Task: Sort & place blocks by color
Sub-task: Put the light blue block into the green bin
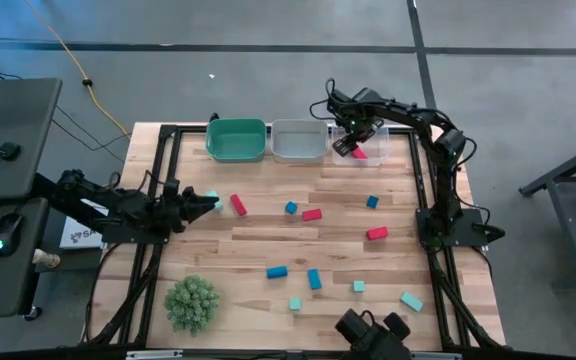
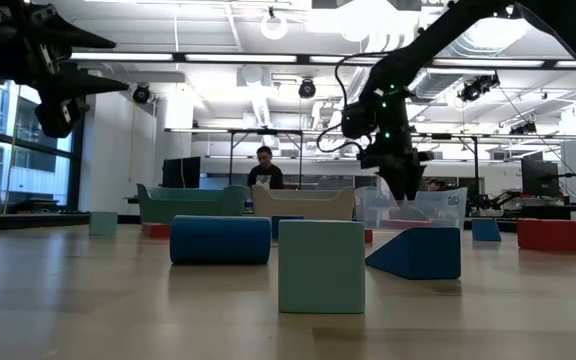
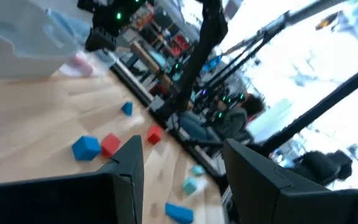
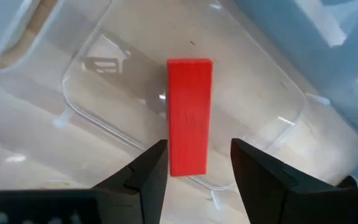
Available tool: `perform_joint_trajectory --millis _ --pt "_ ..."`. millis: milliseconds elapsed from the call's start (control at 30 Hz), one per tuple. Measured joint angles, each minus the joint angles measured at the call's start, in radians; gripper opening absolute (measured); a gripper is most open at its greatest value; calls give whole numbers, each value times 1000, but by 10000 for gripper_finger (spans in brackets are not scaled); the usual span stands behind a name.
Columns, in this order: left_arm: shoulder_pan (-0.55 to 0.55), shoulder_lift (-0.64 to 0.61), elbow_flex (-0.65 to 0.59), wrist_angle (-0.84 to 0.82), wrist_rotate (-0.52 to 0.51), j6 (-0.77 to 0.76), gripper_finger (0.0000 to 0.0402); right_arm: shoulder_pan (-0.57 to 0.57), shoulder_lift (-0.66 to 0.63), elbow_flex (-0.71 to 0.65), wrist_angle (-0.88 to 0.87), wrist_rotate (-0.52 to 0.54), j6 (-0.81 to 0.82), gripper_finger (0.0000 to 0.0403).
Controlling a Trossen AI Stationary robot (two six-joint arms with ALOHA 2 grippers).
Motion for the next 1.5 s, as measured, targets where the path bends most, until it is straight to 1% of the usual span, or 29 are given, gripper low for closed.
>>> perform_joint_trajectory --millis 233,367,467,600,800,900,1067,1133,1233,1367,1500 --pt "0 0 0 102 -27 104 147 13 0 107 -103 2 56 165" --pt "0 0 15 84 -26 133 147 37 0 184 -166 5 74 165" --pt "0 0 53 50 -31 177 147 64 0 249 -204 28 79 165" --pt "0 0 136 -37 -56 246 147 110 0 334 -252 66 102 165" --pt "0 6 277 -245 -71 327 147 183 0 446 -294 112 138 165" --pt "0 28 345 -363 -72 347 147 217 1 492 -323 122 162 165" --pt "0 112 452 -541 -72 360 147 268 1 553 -354 143 207 165" --pt "0 154 489 -604 -88 331 147 287 1 572 -353 143 229 165" --pt "0 222 535 -666 -126 248 147 313 1 594 -357 143 259 165" --pt "1 309 577 -700 -176 65 147 344 1 608 -363 142 290 165" --pt "5 373 605 -704 -184 -47 147 365 1 609 -365 141 307 165"
